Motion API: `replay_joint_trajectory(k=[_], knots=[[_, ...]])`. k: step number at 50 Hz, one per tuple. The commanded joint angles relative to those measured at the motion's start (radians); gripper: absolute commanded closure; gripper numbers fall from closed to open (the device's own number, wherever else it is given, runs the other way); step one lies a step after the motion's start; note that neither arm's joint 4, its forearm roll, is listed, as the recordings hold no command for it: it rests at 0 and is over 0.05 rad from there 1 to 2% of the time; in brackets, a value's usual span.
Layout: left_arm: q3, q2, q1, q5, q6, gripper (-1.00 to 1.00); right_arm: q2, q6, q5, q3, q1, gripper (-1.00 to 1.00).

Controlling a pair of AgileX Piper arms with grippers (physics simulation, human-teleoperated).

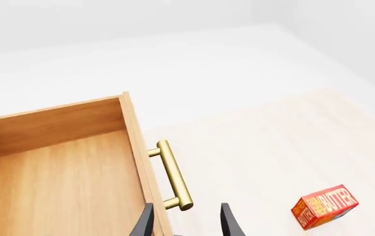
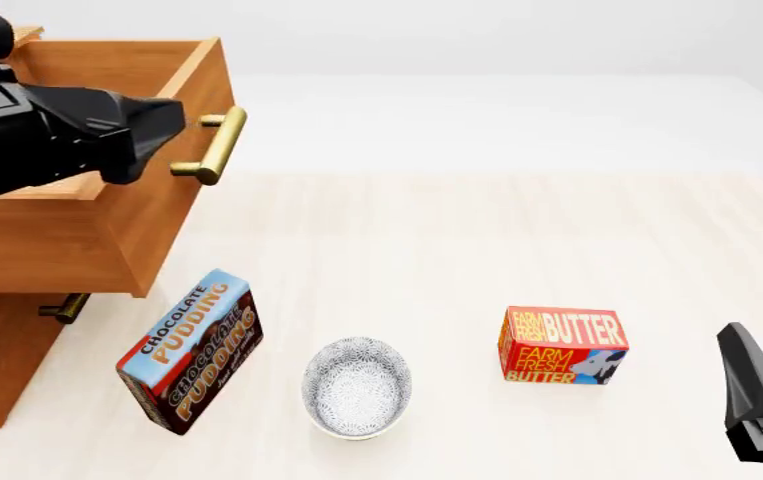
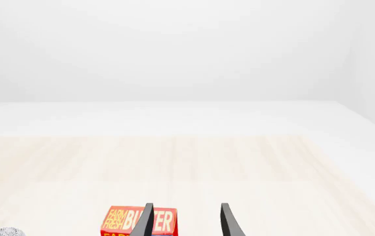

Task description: Put the bowl in the top drawer of the cabinet.

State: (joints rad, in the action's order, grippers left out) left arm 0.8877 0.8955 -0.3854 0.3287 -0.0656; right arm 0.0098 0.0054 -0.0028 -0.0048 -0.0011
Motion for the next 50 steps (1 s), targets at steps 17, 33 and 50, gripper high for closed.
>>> replay_joint_trajectory(k=[17,33,50], knots=[[-0.009,-0.096,-0.079,0.033,0.026,-1.0,0.0,0.0,0.0,0.0,0.0,-1.0],[-0.016,-0.113,-0.139,0.045,-0.002,-1.0,0.0,0.0,0.0,0.0,0.0,-1.0],[-0.048,-0.154,-0.24,0.02,0.024,-1.0,0.0,0.0,0.0,0.0,0.0,-1.0]])
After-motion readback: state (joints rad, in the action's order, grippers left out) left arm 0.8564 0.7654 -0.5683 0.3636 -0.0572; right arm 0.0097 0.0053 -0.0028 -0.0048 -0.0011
